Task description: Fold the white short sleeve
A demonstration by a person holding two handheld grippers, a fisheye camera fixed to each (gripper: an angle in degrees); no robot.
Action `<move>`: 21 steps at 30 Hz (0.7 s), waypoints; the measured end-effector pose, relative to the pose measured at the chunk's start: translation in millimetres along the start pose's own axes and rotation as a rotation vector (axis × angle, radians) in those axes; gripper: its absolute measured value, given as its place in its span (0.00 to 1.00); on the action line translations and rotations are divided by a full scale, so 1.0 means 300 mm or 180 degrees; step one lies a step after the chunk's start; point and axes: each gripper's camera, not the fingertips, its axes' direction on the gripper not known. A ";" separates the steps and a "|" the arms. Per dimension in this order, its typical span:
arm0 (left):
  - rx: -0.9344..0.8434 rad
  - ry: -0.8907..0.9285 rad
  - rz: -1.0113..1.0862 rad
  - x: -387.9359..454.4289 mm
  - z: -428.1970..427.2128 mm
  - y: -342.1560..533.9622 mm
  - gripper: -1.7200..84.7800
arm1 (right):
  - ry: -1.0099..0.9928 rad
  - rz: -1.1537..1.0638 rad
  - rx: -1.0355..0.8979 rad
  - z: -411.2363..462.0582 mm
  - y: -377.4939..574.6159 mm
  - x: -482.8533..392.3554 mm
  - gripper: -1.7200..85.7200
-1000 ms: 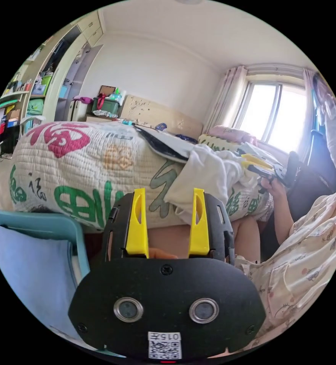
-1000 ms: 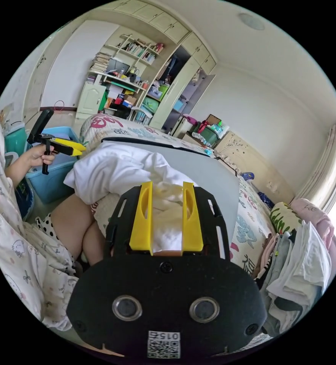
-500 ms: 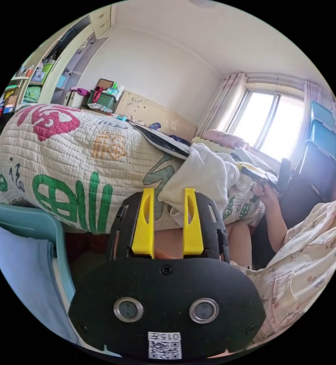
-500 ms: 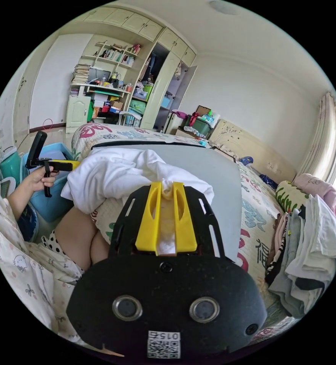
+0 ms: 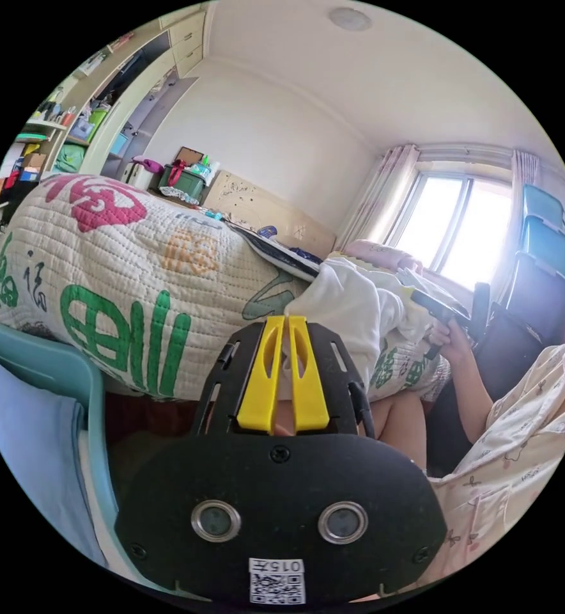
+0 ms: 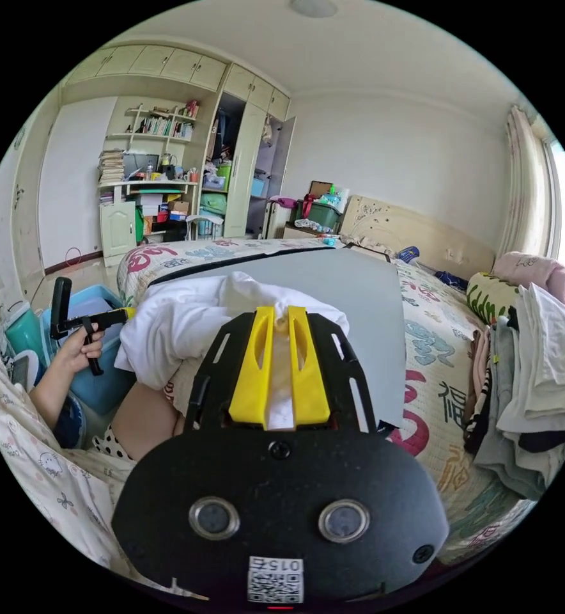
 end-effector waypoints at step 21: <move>0.1799 -0.0204 0.1615 0.287 -0.758 -0.523 0.02 | 0.0401 0.0657 0.1870 -1.068 -0.112 -0.013 0.06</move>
